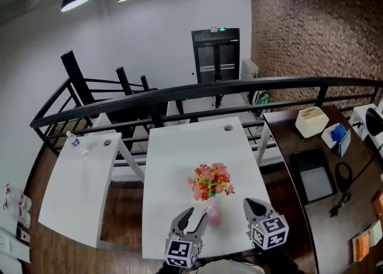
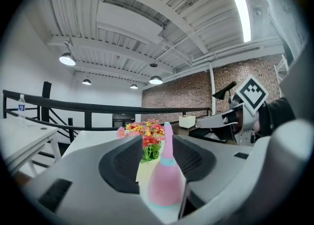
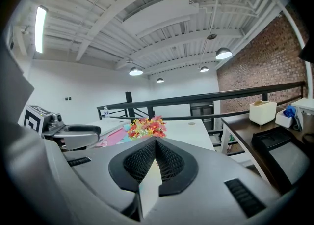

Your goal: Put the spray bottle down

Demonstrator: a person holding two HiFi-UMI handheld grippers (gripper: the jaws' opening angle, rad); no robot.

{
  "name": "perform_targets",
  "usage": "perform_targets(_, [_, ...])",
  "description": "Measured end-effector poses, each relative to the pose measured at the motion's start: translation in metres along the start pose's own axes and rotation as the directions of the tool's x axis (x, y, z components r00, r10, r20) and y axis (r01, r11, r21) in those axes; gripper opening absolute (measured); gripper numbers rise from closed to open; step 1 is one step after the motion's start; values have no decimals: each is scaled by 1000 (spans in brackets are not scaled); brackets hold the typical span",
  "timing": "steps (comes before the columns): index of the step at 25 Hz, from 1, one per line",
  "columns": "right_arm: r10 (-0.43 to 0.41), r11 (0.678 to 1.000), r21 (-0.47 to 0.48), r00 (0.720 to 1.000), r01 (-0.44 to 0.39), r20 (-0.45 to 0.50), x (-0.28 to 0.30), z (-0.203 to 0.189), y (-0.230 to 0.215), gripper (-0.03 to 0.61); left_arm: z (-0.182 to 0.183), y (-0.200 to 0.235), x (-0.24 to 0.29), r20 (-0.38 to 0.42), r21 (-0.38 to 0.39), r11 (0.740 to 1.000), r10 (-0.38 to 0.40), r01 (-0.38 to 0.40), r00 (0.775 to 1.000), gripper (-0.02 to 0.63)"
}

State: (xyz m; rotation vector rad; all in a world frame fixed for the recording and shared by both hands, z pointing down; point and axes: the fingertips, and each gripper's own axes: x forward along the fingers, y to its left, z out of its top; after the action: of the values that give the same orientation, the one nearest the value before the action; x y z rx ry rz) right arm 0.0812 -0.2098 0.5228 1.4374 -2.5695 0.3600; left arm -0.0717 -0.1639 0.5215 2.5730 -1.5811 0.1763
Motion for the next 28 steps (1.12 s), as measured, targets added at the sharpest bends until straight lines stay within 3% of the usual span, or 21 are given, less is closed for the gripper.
perform_targets(5, [9,1000,3,1000,-9,-4,9,-1,5,-11,-1,16,-41,-5,-34,999,25,-26,1000,191])
perform_targets(8, [18,1000,0,1000,-18,4,12,2,10,-11,-5,35,-56,-33,-24,993,113,-114,993,22])
perform_targets(9, [22,1000,1,1000,-22,6,13,3,12,-11,-8,41,-58,-46,-28,991,132,-134,990,11])
perform_targets(12, [33,999,5,999,-33,23,14,8,16,-11,-24,52,-59,-122,-55,985,153,-161,981,11])
perform_targets(16, [35,999,9,998,-36,45,15,12,22,-12,-44,53,-58,-237,-86,986,119,-143,964,11])
perform_targets(23, [47,999,-9,998,-47,52,10,16,24,-14,-25,50,-59,-186,-129,985,91,-116,978,9])
perform_targets(28, [45,999,-19,997,-44,60,7,20,25,-14,-13,52,-57,-171,-116,986,97,-118,980,9])
